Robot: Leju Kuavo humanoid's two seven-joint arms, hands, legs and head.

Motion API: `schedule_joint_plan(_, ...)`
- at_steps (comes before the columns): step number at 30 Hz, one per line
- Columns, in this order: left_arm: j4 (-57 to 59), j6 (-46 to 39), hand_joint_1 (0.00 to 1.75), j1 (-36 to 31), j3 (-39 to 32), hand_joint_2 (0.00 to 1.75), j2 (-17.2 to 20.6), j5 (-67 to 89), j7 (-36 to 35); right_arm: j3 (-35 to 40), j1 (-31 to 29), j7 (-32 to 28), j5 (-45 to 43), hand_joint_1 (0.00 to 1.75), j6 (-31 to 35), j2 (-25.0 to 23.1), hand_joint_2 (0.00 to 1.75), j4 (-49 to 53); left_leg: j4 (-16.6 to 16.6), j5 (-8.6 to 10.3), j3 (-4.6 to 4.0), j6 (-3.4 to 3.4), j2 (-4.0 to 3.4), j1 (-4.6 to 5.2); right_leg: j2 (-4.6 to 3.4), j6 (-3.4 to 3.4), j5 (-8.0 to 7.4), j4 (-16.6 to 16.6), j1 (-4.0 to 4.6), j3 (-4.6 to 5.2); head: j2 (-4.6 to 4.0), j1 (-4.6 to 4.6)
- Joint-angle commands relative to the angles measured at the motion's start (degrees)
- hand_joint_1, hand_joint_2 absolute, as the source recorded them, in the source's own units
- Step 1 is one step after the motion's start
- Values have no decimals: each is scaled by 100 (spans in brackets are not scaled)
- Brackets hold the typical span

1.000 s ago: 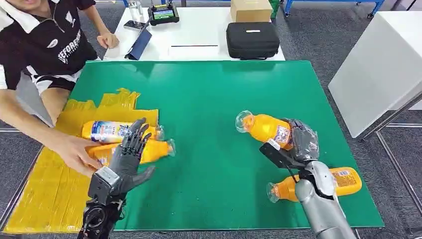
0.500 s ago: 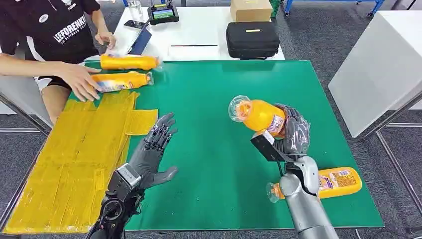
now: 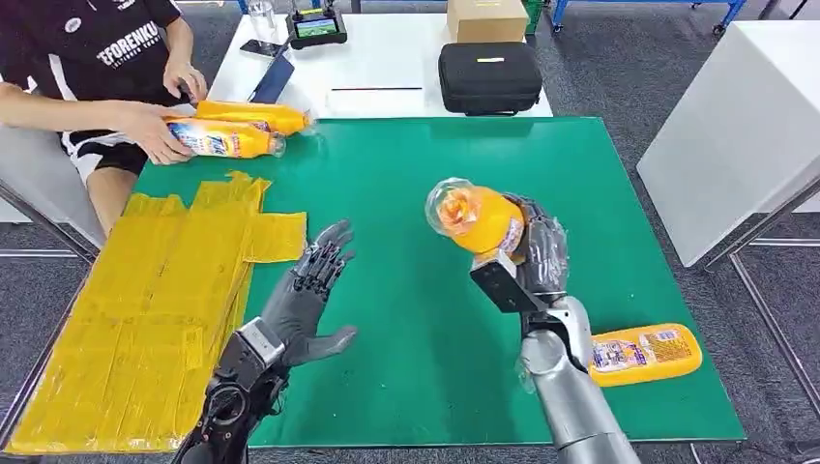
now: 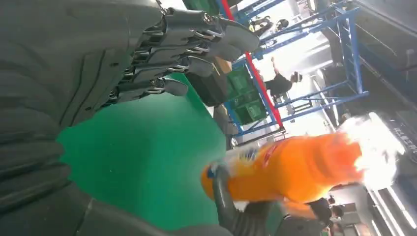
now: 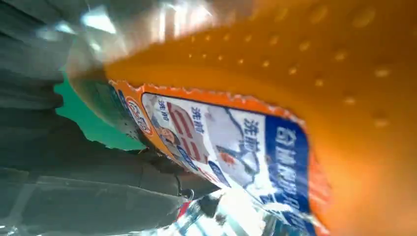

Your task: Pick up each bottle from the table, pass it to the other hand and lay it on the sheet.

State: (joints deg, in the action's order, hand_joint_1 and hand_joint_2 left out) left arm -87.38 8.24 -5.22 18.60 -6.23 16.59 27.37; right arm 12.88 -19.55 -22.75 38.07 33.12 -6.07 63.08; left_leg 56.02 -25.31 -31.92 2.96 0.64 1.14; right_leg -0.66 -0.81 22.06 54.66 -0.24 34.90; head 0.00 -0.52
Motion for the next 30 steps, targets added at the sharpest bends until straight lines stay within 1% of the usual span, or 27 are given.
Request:
schedule_joint_plan(1, 44, -209, 0, -226, 367, 175, 117, 37, -136, 1113, -506, -28, -662, 175, -783, -551, 175, -532, 4, -18, 24, -25, -30, -8, -20, 3, 10, 3, 7, -17, 0, 2)
schedule_joint_plan(2, 33, -226, 0, -235, 373, 175, 118, 38, -145, 1161, -491, -8, -715, 175, -882, -573, 175, -518, 4, -15, 18, -21, -25, -10, -17, 3, 7, 3, 8, -13, 0, 2)
schedule_joint_plan(3, 8, -249, 0, -249, 404, 175, 137, 32, -171, 1273, -417, 50, -874, 175, -1089, -553, 175, -409, 8, -24, 31, -32, -29, -15, -18, 3, 15, 6, 12, -26, 0, 2)
schedule_joint_plan(4, -31, -266, 0, -253, 407, 175, 144, 21, -180, 1342, -341, 43, -1170, 175, -1397, -543, 175, -312, 2, -12, 19, -22, -17, -10, -10, 2, 9, 2, 8, -14, 0, 0)
schedule_joint_plan(5, -68, -294, 0, -244, 387, 175, 139, 19, -192, 1381, -299, 34, -1264, 175, -1511, -545, 175, -283, 11, -31, 43, -39, -25, -19, -11, 3, 25, 9, 16, -39, 0, 2)
schedule_joint_plan(7, -126, -351, 0, -237, 366, 175, 142, 56, -231, 1481, -215, 16, -1440, 175, -1704, -535, 175, -184, 1, -11, 18, -20, -4, -11, 1, 1, 11, -1, 9, -16, 0, 2)
schedule_joint_plan(8, -142, -359, 0, -228, 348, 175, 145, 51, -240, 1558, -197, 19, -1502, 175, -1795, -508, 175, -132, 5, -20, 28, -28, -7, -16, 1, 1, 18, 2, 14, -28, 0, 2)
schedule_joint_plan(9, -146, -386, 0, -224, 317, 175, 145, 51, -252, 1615, -189, 20, -1524, 175, -1836, -501, 175, -110, 0, -9, 14, -17, -4, -10, -1, 0, 8, -1, 9, -13, 0, 2)
schedule_joint_plan(10, -147, -446, 0, -218, 283, 175, 141, 71, -273, 1683, -185, 30, -1532, 175, -1884, -503, 175, -82, 1, -13, 20, -21, -6, -10, 0, 0, 12, 0, 9, -18, 0, 2)
schedule_joint_plan(15, -135, -481, 0, -240, 262, 175, 149, 51, -283, 1786, -235, 58, -1569, 175, -1953, -510, 175, -104, 4, -18, 26, -27, -8, -12, 1, 2, 17, 2, 11, -26, 0, 4)
schedule_joint_plan(16, -129, -484, 0, -241, 259, 175, 153, 49, -285, 1784, -241, 62, -1577, 175, -1958, -503, 175, -103, -1, -7, 11, -18, -3, -6, 2, 2, 8, -1, 7, -11, 0, 4)
schedule_joint_plan(17, -120, -500, 0, -235, 248, 175, 149, 34, -297, 1791, -244, 67, -1589, 175, -1977, -486, 175, -99, 1, -12, 20, -23, -4, -8, 2, 2, 13, 1, 8, -20, 0, 2)
schedule_joint_plan(21, -94, -571, 0, -202, 220, 175, 136, 18, -334, 1860, -154, 101, -1614, 175, -2079, -467, 175, -45, 0, -17, 29, -29, -9, -10, 0, 3, 16, 0, 10, -27, 0, 2)
schedule_joint_plan(23, -92, -572, 0, -199, 221, 175, 135, 19, -334, 1864, -142, 103, -1613, 175, -2076, -469, 175, -48, -3, -6, 12, -17, 0, -5, 4, 2, 8, -3, 5, -12, 0, 2)
schedule_joint_plan(26, -52, -623, 0, -213, 240, 175, 125, 61, -368, 1914, -114, 109, -1608, 175, -2092, -457, 175, -19, 1, -19, 30, -29, -8, -12, 2, 2, 18, 0, 10, -29, 0, 2)
schedule_joint_plan(28, -15, -656, 0, -213, 265, 175, 117, 97, -388, 1934, -65, 113, -1610, 175, -2084, -454, 175, -12, -4, -5, 12, -15, -1, -5, 4, 1, 7, -4, 4, -11, 0, 2)
schedule_joint_plan(29, 38, -683, 0, -230, 282, 175, 109, 115, -397, 1948, -43, 119, -1608, 175, -2073, -442, 175, 14, 0, -15, 26, -26, -3, -12, 6, 1, 15, -3, 11, -27, 0, 2)
schedule_joint_plan(30, 58, -749, 0, -215, 291, 175, 91, 173, -414, 1942, -22, 129, -1604, 175, -2039, -433, 175, 13, -3, -9, 19, -20, 0, -7, 7, 1, 11, -4, 6, -19, 0, 2)
